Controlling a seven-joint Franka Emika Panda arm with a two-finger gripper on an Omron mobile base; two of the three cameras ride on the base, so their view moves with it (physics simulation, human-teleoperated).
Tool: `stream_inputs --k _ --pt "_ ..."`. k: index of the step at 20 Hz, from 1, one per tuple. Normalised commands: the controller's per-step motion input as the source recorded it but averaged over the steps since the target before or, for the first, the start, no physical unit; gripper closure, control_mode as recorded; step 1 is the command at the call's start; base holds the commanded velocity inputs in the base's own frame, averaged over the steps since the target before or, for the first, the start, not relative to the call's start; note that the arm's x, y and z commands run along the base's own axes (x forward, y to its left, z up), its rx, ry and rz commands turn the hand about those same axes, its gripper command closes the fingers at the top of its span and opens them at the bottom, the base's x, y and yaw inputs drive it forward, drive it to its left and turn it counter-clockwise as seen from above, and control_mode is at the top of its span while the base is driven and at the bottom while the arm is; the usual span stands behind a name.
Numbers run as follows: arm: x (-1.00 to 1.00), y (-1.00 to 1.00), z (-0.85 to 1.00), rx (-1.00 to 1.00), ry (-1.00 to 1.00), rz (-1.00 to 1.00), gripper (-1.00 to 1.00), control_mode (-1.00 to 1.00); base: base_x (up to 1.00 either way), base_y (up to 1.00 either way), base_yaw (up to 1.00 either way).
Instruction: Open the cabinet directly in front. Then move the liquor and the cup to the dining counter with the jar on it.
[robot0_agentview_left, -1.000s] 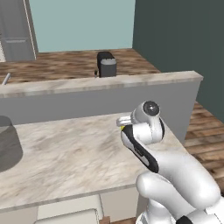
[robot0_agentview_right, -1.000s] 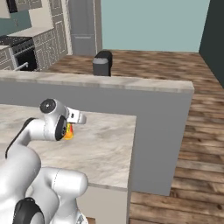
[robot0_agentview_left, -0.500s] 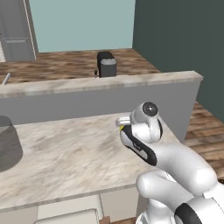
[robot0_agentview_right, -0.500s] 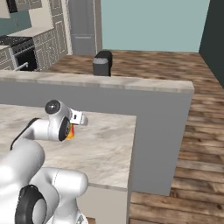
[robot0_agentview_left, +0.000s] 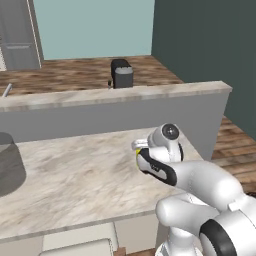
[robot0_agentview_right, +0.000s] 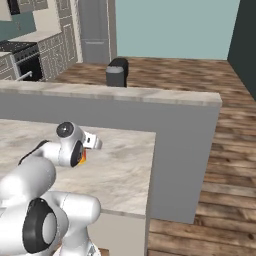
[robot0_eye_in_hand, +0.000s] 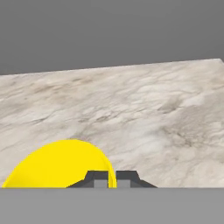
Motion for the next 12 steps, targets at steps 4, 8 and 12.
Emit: stream_inputs --k 4,8,12 --pt "0.08 0.00 -0.30 0.00 0.00 0.00 1.00 -1.00 0.00 0.00 0.00" --pt "0.09 0.00 -0.30 0.00 0.00 0.00 1.00 -1.00 0.00 0.00 0.00" --pt "0.08 0.00 -0.27 0.00 0.00 0.00 1.00 -1.00 0.00 0.00 0.00"
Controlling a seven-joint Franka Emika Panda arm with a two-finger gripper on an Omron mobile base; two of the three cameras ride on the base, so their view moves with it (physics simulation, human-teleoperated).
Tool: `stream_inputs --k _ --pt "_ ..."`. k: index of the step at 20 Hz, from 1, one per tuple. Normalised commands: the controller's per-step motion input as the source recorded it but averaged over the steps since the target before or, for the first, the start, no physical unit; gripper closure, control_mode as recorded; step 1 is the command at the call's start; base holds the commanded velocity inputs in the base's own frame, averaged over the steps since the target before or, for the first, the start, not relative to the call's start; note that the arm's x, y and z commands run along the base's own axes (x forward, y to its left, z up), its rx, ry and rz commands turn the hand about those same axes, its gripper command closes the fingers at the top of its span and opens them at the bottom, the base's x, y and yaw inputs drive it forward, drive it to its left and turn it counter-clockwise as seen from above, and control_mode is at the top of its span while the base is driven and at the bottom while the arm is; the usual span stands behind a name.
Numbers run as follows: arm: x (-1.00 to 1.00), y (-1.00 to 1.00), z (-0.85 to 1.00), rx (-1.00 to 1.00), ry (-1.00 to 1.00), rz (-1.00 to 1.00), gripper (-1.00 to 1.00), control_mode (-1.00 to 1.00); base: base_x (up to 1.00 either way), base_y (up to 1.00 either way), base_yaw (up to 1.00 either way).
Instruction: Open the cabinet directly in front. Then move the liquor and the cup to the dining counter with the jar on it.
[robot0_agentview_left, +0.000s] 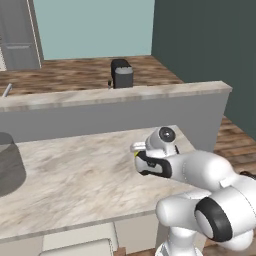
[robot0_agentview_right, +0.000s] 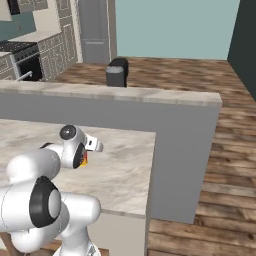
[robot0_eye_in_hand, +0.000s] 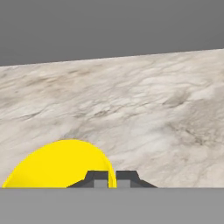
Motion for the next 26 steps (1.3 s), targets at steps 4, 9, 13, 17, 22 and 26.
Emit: stream_inputs --k 4,9,13,17,22,26 --pt "0.02 0.00 -0.31 0.00 0.00 0.00 1.00 -1.00 0.00 0.00 0.00" --pt "0.01 0.00 -0.34 0.00 0.00 0.00 1.00 -1.00 0.00 0.00 0.00" --pt "0.05 0.00 -0.28 0.00 0.00 0.00 1.00 -1.00 0.00 0.00 0.00" --pt "0.02 0.00 -0.25 0.00 0.00 0.00 1.00 -1.00 0.00 0.00 0.00" --pt "0.00 0.00 -0.25 0.00 0.00 0.00 1.00 -1.00 0.00 0.00 0.00" --pt "0.00 0.00 0.00 0.00 0.00 0.00 1.00 -1.00 0.00 0.00 0.00"
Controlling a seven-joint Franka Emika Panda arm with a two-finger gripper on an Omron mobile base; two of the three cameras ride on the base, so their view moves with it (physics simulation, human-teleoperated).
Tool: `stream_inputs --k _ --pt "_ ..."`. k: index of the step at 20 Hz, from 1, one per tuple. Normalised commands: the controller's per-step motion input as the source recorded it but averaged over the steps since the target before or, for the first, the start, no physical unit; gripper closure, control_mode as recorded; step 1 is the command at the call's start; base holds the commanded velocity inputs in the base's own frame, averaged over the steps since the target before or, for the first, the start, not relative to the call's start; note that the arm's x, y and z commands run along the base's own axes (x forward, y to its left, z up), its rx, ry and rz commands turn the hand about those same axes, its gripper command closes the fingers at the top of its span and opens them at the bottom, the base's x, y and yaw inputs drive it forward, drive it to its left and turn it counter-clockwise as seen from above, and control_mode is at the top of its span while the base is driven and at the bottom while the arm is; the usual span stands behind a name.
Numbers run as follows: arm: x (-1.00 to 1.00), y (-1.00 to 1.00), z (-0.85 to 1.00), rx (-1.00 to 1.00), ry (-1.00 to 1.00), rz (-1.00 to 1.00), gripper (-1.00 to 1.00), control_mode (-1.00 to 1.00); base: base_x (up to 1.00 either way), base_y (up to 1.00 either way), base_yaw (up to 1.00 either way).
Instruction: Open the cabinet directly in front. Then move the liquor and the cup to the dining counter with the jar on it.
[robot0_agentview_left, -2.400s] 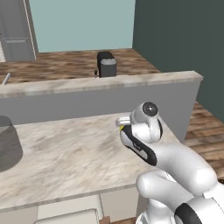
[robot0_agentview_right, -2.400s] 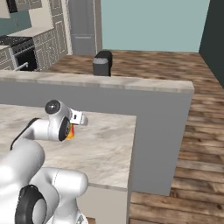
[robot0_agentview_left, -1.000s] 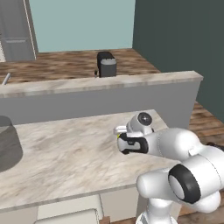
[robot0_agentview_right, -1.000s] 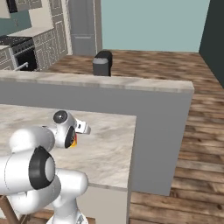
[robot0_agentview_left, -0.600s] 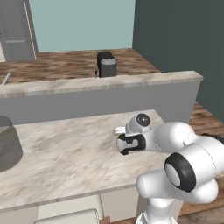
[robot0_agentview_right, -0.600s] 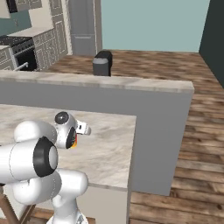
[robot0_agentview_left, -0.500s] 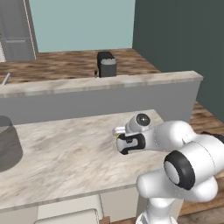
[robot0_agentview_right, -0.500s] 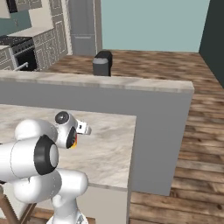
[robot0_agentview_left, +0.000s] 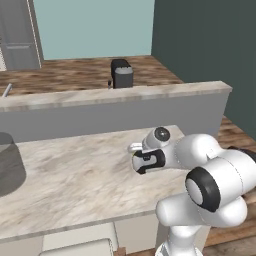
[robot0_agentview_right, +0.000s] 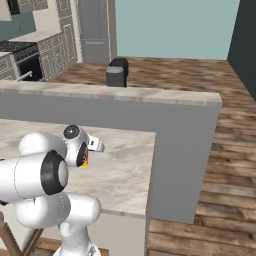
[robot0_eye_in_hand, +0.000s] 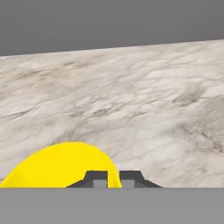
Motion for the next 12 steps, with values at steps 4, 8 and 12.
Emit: stream_inputs --k 4,8,12 --pt "0.00 0.00 0.01 0.00 0.00 0.00 -1.00 -1.00 0.00 0.00 0.00" --pt "-0.05 0.00 0.24 0.00 -0.07 0.00 -1.00 -1.00 0.00 0.00 0.00" --pt "-0.01 0.00 0.37 0.00 -0.05 0.00 -1.00 -1.00 0.00 0.00 0.00"
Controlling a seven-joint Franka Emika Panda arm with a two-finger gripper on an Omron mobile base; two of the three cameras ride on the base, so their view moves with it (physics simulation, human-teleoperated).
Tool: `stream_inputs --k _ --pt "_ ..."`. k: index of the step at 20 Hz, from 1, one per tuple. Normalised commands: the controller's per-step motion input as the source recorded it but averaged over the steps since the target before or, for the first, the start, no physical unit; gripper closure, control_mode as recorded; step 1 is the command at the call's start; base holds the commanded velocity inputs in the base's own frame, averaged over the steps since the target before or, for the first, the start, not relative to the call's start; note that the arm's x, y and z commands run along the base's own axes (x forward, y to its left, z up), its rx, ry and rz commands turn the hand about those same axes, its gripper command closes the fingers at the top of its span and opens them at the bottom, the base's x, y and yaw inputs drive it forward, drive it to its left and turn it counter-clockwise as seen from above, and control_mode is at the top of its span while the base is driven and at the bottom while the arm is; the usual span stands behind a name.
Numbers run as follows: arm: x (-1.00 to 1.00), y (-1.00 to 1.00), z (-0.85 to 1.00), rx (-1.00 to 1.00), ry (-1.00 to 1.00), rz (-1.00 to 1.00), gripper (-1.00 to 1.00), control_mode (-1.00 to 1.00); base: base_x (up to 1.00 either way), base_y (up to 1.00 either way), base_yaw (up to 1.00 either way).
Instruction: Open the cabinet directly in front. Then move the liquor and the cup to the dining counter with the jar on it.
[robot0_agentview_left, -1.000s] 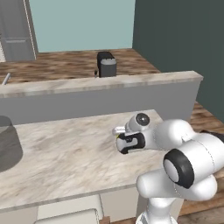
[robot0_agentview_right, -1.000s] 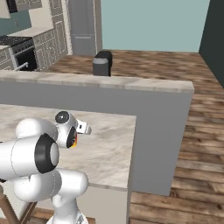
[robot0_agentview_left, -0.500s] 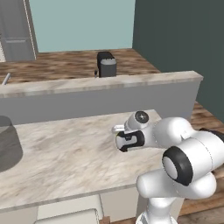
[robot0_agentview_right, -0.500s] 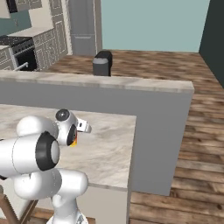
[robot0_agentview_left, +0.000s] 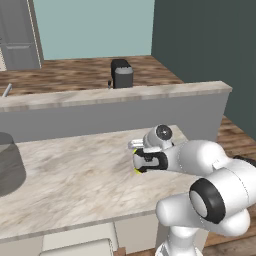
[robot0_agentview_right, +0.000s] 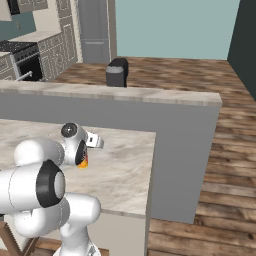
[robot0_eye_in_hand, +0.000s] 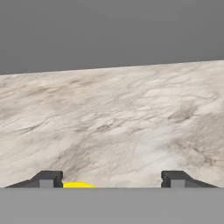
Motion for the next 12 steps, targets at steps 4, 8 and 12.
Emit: stream_inputs --k 4,8,12 --pt "0.00 0.00 0.50 0.00 -0.05 0.00 -1.00 -1.00 0.00 0.00 0.00" --pt "-0.12 0.00 0.73 0.00 -0.08 0.00 -1.00 -1.00 0.00 0.00 0.00" --pt "-0.45 -0.01 0.94 0.01 -0.08 0.00 -1.00 -1.00 0.00 0.00 0.00"
